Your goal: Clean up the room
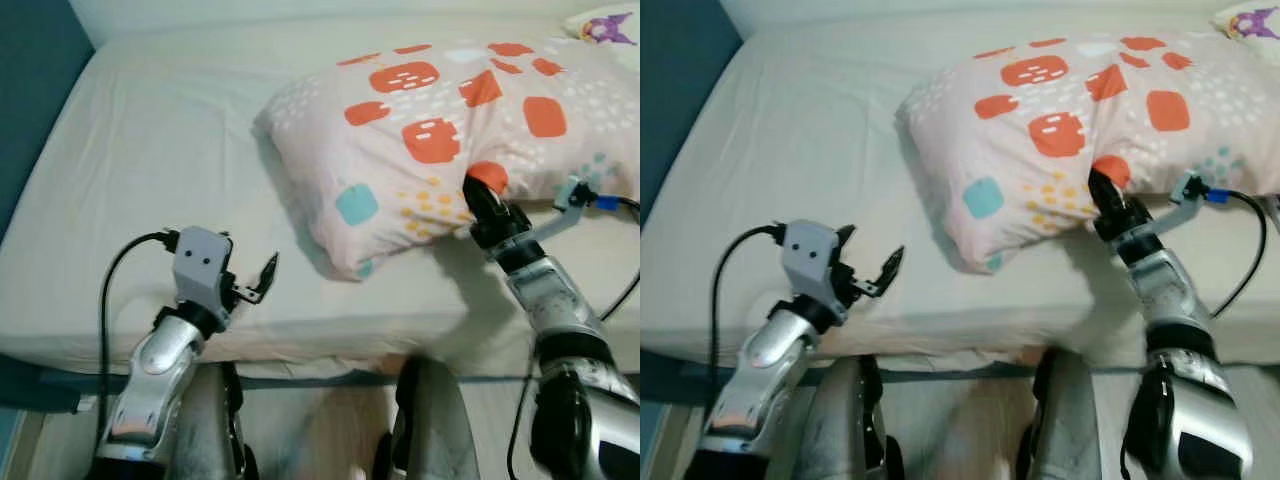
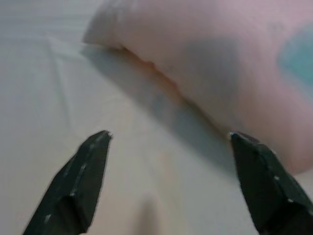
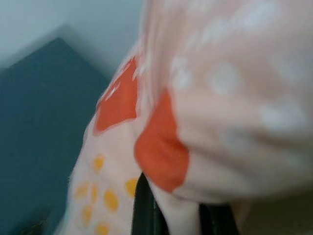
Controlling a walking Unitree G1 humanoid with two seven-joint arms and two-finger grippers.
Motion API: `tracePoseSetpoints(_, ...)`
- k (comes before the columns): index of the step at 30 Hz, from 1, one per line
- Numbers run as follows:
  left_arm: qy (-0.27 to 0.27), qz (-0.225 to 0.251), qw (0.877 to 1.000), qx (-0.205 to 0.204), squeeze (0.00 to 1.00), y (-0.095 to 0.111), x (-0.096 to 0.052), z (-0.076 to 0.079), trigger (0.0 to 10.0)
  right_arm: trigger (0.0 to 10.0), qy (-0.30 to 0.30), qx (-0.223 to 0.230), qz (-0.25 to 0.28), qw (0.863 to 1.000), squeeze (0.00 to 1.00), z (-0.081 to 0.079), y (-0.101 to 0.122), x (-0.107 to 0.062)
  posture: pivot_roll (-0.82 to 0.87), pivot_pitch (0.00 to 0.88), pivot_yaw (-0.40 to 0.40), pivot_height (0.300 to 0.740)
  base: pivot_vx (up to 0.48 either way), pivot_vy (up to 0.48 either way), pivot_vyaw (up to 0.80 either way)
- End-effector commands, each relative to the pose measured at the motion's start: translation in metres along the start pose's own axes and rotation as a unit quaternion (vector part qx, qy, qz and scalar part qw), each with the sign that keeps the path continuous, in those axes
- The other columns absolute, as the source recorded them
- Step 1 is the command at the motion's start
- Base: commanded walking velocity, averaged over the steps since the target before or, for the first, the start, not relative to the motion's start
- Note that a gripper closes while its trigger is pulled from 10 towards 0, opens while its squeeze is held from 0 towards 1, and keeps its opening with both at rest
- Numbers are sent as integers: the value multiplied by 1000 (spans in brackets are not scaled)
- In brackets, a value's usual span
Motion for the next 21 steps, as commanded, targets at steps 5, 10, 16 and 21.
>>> tracePoseSetpoints(5,42,7,988,-147,0,-4,9,-14,10000,0,105,-31,-234,966,0,-39,-81,-22,57,132,-44,486,0,0,0)
tracePoseSetpoints(10,52,11,958,-282,0,-12,12,-18,10000,0,83,-74,-350,930,0,-31,-104,-55,41,120,-46,486,0,0,0)
tracePoseSetpoints(16,-14,8,932,-361,0,-14,14,7,10000,0,49,-104,-428,896,0,-25,-111,-90,23,109,-47,486,0,0,0)
tracePoseSetpoints(21,-78,-31,925,-371,0,-21,14,39,10000,0,47,-113,-463,878,0,-36,-113,-106,6,112,-39,486,0,0,0)
Point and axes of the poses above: a point about 5 cm out from each wrist's last joint towards the gripper, its own x axis pointing out of the wrist towards the gripper, its own y axis along the axis of the wrist's last joint, z = x × y, the point moved 6 cm from there along x, pointing out of the wrist towards the gripper, and after that the axes turned 9 degrees about x, right-handed, at the moved point
